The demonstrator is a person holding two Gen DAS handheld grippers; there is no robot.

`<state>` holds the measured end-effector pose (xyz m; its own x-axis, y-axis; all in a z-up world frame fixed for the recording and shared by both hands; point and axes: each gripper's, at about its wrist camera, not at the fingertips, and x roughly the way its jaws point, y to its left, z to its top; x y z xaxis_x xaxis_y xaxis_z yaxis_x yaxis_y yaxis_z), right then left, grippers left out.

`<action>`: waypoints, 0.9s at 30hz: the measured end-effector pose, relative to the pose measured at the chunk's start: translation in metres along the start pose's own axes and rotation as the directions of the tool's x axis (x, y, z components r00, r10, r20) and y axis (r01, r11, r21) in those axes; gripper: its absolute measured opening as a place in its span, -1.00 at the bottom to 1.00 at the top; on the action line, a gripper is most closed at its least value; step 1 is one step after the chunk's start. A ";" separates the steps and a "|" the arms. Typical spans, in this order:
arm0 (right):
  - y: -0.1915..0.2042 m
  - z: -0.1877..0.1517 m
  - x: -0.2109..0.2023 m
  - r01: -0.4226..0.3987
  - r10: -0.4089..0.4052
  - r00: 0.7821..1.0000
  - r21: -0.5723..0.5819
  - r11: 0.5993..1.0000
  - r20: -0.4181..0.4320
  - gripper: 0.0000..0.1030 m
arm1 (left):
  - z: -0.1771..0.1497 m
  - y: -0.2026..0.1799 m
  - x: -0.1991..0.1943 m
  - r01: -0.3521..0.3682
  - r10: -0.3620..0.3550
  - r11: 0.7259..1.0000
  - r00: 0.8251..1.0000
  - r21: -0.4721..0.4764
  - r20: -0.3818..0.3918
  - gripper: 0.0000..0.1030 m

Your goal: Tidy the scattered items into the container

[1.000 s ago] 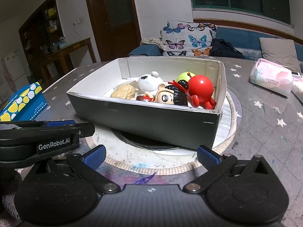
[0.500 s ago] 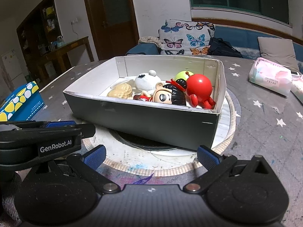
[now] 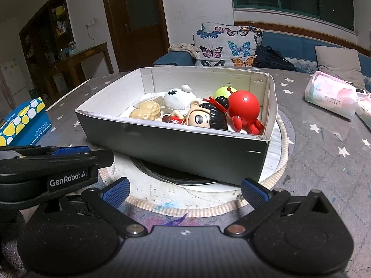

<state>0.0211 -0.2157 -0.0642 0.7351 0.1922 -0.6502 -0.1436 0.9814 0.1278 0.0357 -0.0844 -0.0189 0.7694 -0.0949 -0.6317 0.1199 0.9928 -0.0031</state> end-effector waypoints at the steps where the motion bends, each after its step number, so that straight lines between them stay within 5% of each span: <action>1: 0.000 0.000 0.000 0.000 0.000 1.000 0.000 1.000 0.000 1.00 | 0.000 0.000 0.000 -0.001 0.001 1.000 1.000 0.001 -0.001 -0.35; 27: 0.001 0.003 0.007 0.005 -0.005 1.000 -0.001 1.000 -0.010 1.00 | 0.004 0.000 0.010 0.000 0.000 1.000 1.000 0.006 -0.015 -0.35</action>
<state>0.0276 -0.2138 -0.0663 0.7291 0.1878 -0.6582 -0.1411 0.9822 0.1238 0.0459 -0.0861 -0.0222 0.7602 -0.0935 -0.6429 0.1235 0.9923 0.0018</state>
